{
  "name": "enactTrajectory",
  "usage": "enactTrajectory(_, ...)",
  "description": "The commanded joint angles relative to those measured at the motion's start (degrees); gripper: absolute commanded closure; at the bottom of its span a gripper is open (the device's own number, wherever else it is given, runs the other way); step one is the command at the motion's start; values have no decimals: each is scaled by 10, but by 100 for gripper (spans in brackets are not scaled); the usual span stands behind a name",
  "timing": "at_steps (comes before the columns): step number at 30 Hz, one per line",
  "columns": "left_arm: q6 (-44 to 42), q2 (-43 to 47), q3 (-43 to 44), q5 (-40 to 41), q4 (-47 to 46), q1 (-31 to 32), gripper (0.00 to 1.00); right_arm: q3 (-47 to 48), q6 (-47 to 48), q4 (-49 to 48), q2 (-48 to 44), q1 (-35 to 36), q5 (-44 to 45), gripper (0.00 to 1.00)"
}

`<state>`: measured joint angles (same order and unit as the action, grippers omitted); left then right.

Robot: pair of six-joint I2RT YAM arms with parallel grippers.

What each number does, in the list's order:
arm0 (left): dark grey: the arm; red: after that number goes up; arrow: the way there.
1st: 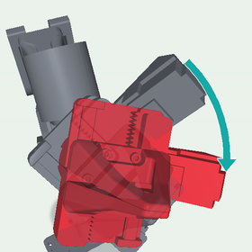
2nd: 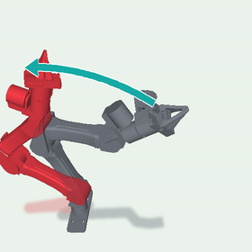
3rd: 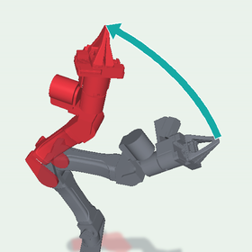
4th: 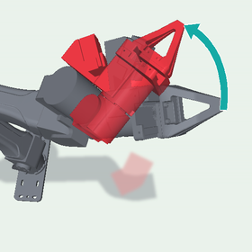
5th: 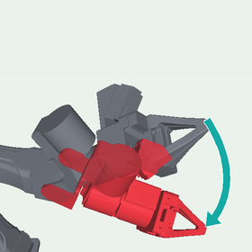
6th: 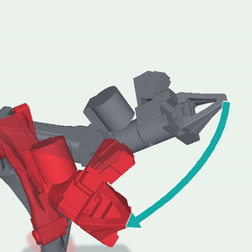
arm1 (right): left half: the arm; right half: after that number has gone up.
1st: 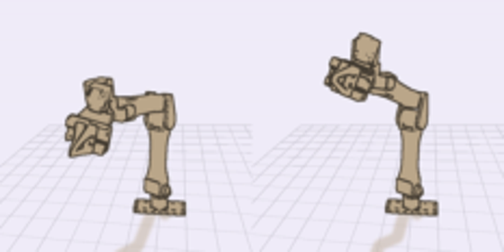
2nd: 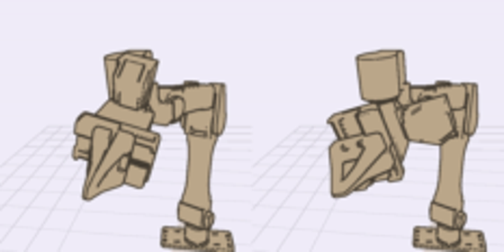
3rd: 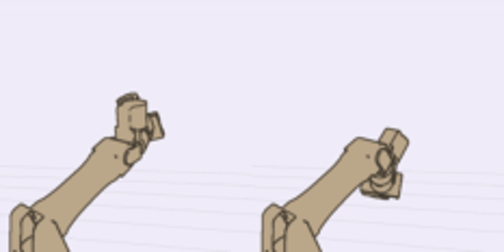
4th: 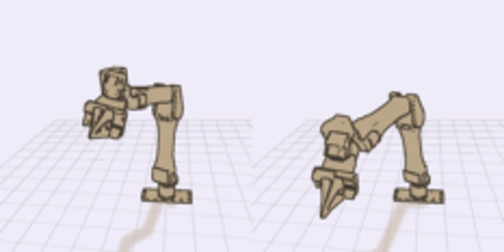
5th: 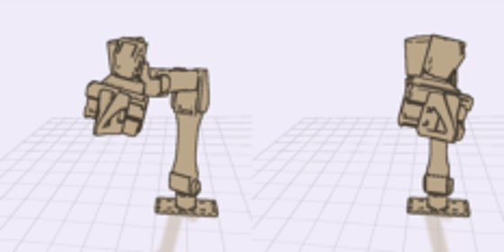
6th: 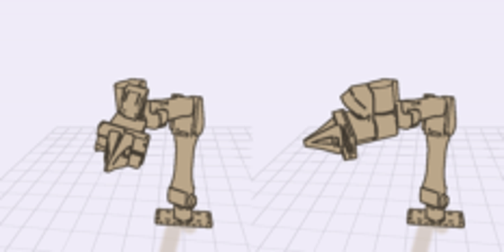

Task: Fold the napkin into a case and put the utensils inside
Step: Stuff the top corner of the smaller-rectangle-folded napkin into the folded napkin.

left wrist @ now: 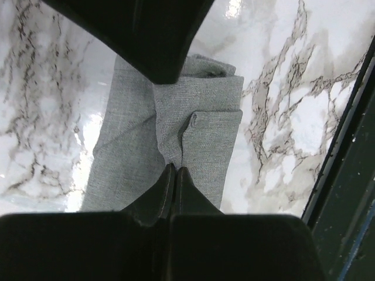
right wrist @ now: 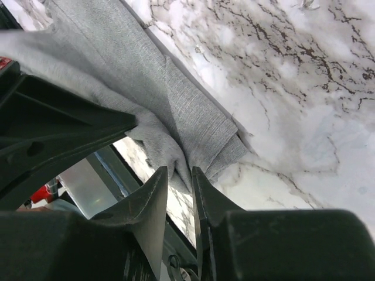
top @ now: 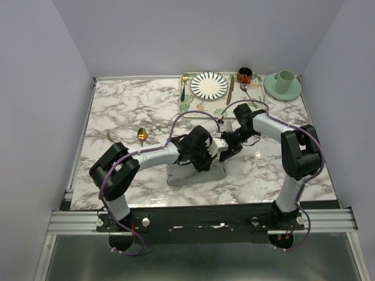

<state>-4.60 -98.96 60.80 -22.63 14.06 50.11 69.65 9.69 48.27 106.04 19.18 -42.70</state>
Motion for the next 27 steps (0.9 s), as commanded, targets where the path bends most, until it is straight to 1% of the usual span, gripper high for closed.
enactTrajectory(1, 66, 28, -16, -19, 16, 2, 100, -14, -6, -21, 28, 6, 2, 70)
enactTrajectory(8, 126, 21, -30, -36, 21, 1, 100, -18, -10, -39, 39, 9, 14, 70)
enactTrajectory(11, 138, 15, -38, -40, 15, -4, 100, -18, -5, -41, 37, 9, 19, 70)
enactTrajectory(17, 161, -1, -40, -78, 5, -28, 100, -37, 9, -63, 11, 10, 30, 75)
enactTrajectory(27, 185, -45, -33, -144, -11, -65, 100, -107, 42, -149, -109, 11, 20, 77)
